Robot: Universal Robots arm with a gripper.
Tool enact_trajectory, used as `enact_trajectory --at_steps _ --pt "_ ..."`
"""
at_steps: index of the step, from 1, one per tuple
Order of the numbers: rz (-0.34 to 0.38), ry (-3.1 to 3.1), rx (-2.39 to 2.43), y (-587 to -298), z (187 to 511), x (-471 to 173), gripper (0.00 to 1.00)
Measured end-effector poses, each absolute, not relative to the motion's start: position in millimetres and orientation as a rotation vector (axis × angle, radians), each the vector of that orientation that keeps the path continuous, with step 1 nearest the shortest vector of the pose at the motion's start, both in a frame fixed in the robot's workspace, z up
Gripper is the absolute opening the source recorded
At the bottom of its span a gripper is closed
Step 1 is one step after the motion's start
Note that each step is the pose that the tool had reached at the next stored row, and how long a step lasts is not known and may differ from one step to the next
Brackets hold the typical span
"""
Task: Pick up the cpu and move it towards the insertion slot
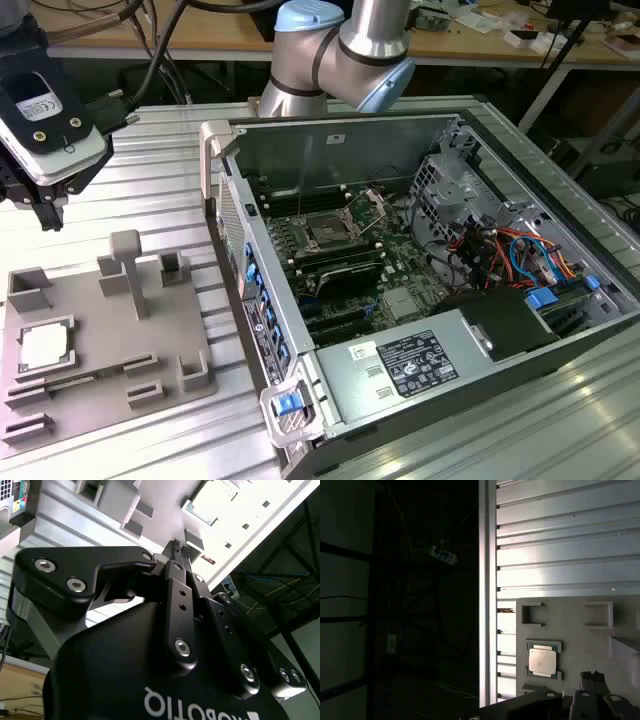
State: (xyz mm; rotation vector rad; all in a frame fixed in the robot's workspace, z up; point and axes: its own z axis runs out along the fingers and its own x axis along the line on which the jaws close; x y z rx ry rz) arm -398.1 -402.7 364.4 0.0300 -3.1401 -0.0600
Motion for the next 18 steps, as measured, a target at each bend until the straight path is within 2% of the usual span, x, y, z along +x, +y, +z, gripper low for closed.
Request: enact_trajectory --at_steps 18 --pt "-0.06 -3.14 0.03 -402.7 364.4 -406.8 0.11"
